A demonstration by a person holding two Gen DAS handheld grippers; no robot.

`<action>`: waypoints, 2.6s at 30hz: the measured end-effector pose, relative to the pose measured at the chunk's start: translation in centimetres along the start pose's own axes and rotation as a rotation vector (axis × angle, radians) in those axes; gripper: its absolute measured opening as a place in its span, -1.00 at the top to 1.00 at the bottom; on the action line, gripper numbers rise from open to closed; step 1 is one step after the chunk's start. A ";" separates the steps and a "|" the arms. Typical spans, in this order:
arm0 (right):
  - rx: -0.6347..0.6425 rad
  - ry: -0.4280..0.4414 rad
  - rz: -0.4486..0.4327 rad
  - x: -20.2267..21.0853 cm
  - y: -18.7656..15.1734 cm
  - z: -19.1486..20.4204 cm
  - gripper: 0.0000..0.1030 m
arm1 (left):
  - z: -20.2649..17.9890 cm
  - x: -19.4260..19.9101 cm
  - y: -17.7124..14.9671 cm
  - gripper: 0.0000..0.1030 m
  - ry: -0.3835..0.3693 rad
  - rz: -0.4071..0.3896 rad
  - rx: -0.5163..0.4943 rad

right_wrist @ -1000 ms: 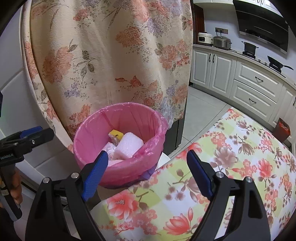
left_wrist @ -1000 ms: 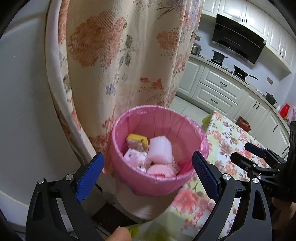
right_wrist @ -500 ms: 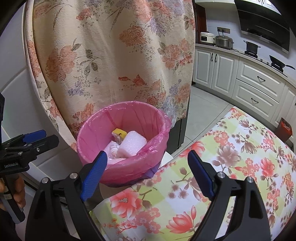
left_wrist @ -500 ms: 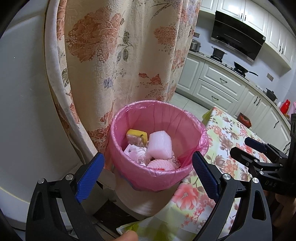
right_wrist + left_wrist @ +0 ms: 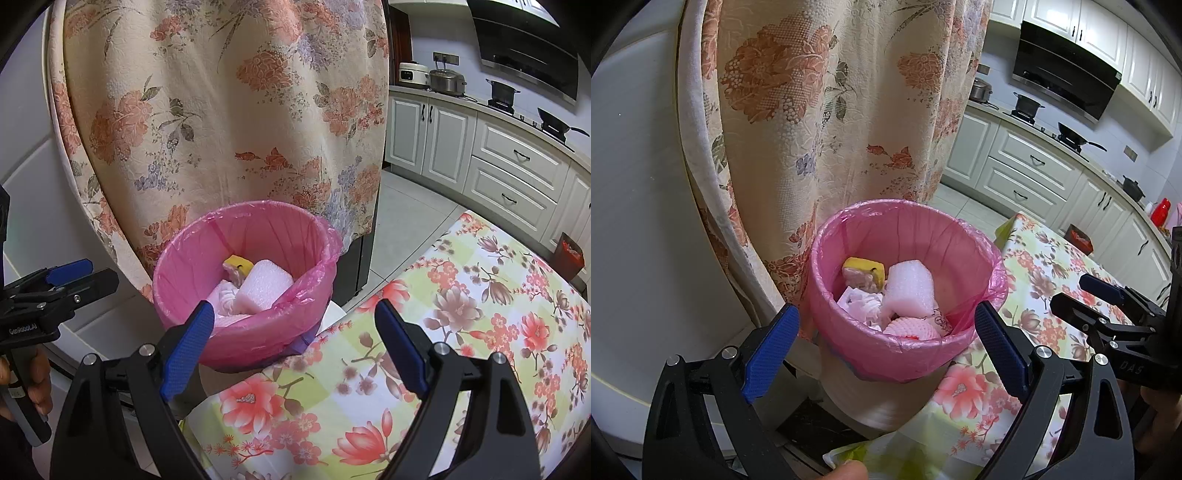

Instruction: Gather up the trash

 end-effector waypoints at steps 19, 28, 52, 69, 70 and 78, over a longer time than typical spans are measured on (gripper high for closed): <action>0.001 0.003 0.001 0.0 -0.1 -0.1 -0.67 | -0.1 -0.2 0.0 -0.73 0.002 0.000 -0.001; 0.003 0.004 0.004 0.0 -0.1 -0.2 -0.67 | -0.2 -0.4 -0.1 -0.73 0.000 0.004 -0.002; 0.005 0.005 0.005 -0.1 -0.1 -0.1 -0.67 | -0.2 -0.5 -0.1 -0.74 -0.002 0.008 -0.004; 0.006 0.006 0.006 -0.2 -0.1 -0.1 -0.67 | -0.3 -0.6 0.1 -0.87 -0.007 0.009 -0.015; 0.006 0.005 0.006 -0.2 -0.1 -0.1 -0.67 | -0.3 -0.6 0.1 -0.87 -0.009 0.009 -0.014; 0.006 0.006 0.006 -0.2 -0.1 0.0 -0.67 | 0.0 -0.6 0.3 -0.87 -0.004 0.003 -0.017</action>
Point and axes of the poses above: each gripper's, at about its wrist camera, not at the fingertips, and x roughly against the way its jaws point, z to its left, y to its top, the point moved 6 cm from there along -x, roughly the way its jaws point, and after that the axes turned 12 degrees about -y, right-handed, at the moved point
